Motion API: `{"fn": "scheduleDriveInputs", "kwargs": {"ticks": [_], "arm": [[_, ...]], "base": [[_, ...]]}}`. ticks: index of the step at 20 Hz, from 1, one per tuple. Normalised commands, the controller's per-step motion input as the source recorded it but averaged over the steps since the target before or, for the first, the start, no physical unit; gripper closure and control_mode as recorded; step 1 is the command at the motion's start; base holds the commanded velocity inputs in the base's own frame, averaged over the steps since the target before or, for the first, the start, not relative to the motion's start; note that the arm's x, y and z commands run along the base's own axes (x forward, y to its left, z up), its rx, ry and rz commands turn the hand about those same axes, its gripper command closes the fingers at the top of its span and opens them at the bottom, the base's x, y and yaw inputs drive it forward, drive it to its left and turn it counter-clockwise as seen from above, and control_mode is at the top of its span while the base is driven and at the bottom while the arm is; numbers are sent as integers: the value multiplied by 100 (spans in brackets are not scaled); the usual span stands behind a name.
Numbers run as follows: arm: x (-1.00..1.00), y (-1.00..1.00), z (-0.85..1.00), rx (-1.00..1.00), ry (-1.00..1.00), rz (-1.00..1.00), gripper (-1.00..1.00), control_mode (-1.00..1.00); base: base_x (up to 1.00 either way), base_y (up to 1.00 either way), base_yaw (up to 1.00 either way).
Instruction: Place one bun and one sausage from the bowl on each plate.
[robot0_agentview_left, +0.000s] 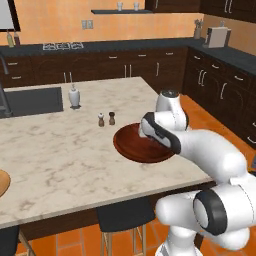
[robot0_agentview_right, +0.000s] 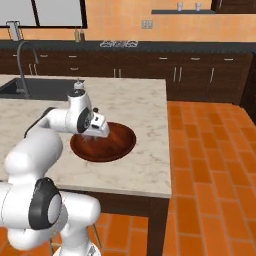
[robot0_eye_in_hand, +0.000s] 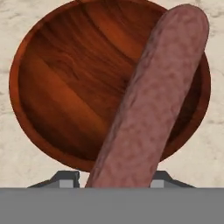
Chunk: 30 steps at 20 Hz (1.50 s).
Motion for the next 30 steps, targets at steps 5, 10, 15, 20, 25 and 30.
{"fn": "scheduleDriveInputs", "kwargs": {"ticks": [5,10,15,20,25,30], "arm": [[-100,0,100,0,12,18,100,-100],[-100,0,55,-3,19,1,100,-100],[-45,0,-1,-2,0,0,100,-100],[-7,7,0,0,0,1,100,100],[0,0,0,0,0,0,100,100],[0,0,0,0,0,0,100,100]], "base": [[0,0,0],[0,0,0],[0,0,0],[-9,7,1],[-74,90,6],[-23,100,8]]}}
